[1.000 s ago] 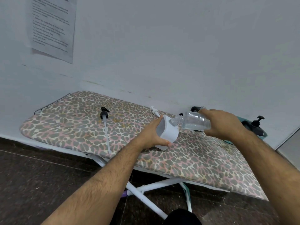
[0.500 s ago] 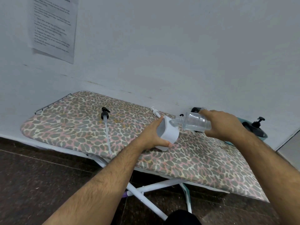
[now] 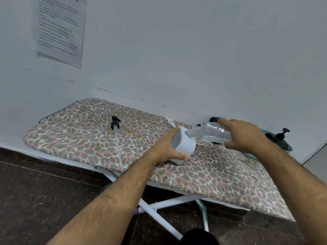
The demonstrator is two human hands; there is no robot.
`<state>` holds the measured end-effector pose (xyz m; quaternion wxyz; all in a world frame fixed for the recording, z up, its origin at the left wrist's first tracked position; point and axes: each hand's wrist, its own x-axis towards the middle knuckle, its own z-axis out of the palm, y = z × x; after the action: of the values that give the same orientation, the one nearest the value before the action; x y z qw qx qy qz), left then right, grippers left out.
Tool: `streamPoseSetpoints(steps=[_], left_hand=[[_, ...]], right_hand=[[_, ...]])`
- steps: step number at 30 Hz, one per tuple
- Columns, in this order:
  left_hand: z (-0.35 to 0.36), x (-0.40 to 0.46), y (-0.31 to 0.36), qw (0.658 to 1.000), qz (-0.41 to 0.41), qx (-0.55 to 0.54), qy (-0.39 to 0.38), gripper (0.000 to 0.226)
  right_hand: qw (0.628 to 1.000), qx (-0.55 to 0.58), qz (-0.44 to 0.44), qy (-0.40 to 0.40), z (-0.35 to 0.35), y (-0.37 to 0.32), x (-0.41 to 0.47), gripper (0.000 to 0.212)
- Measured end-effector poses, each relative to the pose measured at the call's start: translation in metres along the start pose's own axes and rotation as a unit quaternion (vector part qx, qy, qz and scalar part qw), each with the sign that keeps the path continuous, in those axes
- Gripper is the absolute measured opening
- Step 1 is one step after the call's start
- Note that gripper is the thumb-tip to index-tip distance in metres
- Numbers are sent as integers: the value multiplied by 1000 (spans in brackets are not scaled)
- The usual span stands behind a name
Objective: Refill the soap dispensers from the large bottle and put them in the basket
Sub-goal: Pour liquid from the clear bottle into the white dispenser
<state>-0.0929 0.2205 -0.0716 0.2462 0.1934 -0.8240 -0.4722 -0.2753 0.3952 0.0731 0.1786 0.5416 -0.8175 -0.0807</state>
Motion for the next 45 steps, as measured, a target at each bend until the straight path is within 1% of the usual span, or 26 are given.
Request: streamPoseSetpoints(steps=[3, 9, 22, 40, 45], left_hand=[[0, 1, -1, 1000, 2, -1, 0, 111], [0, 2, -1, 1000, -14, -1, -4, 123], [0, 3, -3, 1000, -4, -3, 2, 120], [1, 3, -4, 1000, -15, -9, -2, 127], [0, 4, -5, 1000, -3, -3, -1, 122]], right_hand=[[1000, -1, -4, 4, 0, 0, 1, 68], [1000, -4, -3, 4, 1, 1, 1, 69], [1000, -11, -3, 5, -3, -2, 1, 67], [1000, -3, -5, 4, -5, -3, 1, 70], [1000, -3, -9, 1, -5, -2, 2, 67]])
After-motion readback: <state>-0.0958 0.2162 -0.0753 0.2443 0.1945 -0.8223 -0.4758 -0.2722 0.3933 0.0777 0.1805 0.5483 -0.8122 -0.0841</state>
